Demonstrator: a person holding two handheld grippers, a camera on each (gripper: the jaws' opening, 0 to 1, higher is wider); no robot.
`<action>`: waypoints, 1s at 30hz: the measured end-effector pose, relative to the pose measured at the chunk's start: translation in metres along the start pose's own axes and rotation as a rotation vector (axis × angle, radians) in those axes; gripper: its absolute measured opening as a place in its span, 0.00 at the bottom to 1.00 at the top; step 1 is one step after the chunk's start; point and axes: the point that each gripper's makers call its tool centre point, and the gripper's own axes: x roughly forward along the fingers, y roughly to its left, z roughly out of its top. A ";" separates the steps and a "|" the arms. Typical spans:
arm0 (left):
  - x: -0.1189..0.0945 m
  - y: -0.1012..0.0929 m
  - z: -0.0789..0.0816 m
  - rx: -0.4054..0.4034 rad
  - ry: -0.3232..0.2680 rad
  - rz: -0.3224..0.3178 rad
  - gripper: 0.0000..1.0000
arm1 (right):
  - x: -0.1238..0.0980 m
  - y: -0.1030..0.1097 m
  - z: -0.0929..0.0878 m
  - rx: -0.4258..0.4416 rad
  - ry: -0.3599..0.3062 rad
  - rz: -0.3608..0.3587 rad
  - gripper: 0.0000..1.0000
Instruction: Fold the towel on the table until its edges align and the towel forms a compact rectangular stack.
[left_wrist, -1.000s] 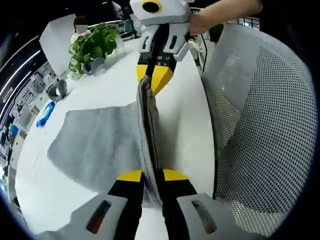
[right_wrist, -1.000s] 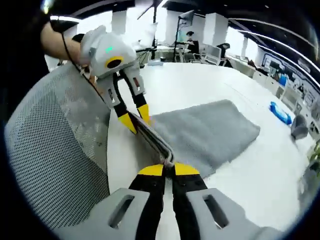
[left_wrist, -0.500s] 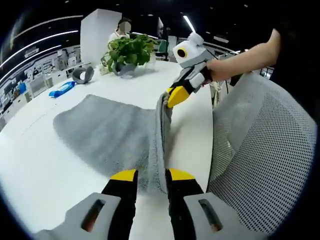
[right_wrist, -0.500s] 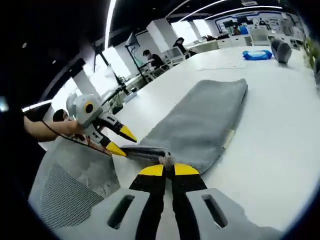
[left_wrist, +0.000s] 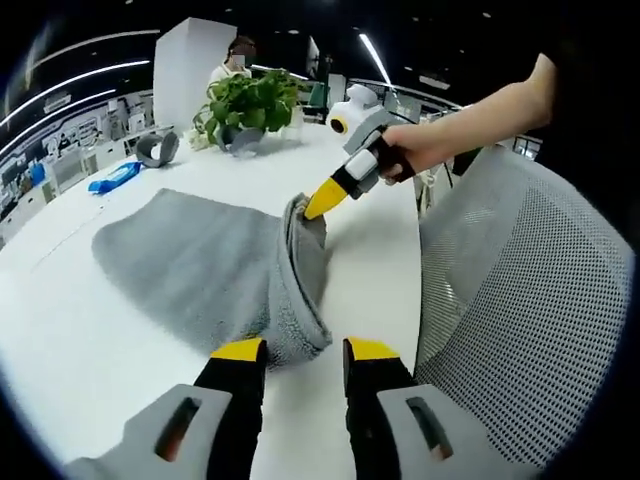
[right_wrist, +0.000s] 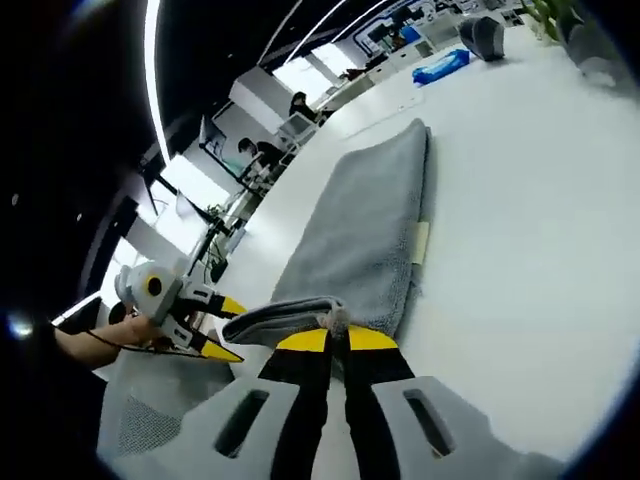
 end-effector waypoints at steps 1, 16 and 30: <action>0.002 0.004 -0.001 0.004 0.007 0.015 0.28 | 0.000 0.001 0.000 0.008 -0.001 0.003 0.01; -0.026 0.024 0.046 -0.137 -0.209 0.028 0.07 | -0.031 0.041 0.027 -0.256 -0.081 0.126 0.02; -0.070 0.003 0.100 -0.145 -0.360 -0.027 0.07 | -0.076 0.088 0.042 -0.375 -0.171 0.263 0.01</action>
